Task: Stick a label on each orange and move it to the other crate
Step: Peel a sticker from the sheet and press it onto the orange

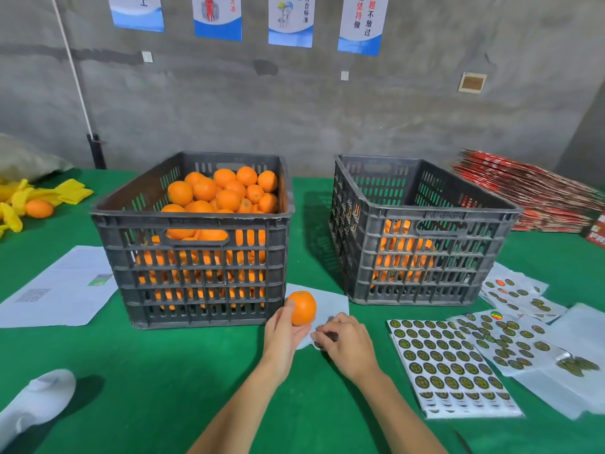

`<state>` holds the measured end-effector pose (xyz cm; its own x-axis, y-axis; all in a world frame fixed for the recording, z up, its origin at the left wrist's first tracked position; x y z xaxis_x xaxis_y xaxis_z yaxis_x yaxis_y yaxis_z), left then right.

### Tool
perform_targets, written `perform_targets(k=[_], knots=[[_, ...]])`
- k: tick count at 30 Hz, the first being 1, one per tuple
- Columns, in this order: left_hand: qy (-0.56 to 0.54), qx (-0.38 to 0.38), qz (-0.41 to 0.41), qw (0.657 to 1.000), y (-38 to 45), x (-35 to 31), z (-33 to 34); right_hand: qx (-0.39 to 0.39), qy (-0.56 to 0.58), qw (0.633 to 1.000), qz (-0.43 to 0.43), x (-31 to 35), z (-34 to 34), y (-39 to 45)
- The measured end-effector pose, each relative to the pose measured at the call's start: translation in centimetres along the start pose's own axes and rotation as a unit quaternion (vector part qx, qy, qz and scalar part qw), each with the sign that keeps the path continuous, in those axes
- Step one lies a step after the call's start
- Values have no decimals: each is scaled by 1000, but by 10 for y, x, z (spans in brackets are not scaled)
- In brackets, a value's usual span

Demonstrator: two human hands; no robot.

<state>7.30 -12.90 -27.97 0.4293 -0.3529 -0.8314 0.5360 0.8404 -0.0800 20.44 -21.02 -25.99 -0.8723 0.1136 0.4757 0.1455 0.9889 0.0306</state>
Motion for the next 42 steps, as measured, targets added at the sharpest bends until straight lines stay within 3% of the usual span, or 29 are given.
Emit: perform_targets(k=[14,16,19,21,25,30,36,39,42], knots=[[0,7,11,1000,-5,-3,0,-9,105,994,43,-7,2,5],[5,12,11,1000,-6,-4,0,-52,165,983,56,-6,1,4],[32,34,21,999,-7,-5,1,-209,264,941,34,-1,-10,-1],[56,48,39,997,-10,-8,4,-275,211,938,-14,6,-16,-4],[125,64,51,989,-15,-11,11,-316,33,946,-66,19,-17,0],[97,57,39,993,-16,-10,9,-267,-65,951,-142,24,-4,0],[69,44,30,996,-17,-15,10,-204,-151,952,-170,28,-1,-4],[147,32,34,988,-22,-24,13,-171,-172,957,-158,32,-4,-7],[263,85,82,957,-29,-42,18,-184,-115,965,-146,37,-19,-7]])
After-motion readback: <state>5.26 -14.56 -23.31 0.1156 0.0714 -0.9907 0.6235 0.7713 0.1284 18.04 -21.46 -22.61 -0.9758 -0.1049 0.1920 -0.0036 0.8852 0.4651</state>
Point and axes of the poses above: each hand's wrist, its own y-axis towards the middle knuckle, its own z-axis out of the palm, x = y × z, the point moved 1 cm from there along y, towards the middle knuckle, and after that the axes turned 15 degrees about x, right-handed, at the moved point
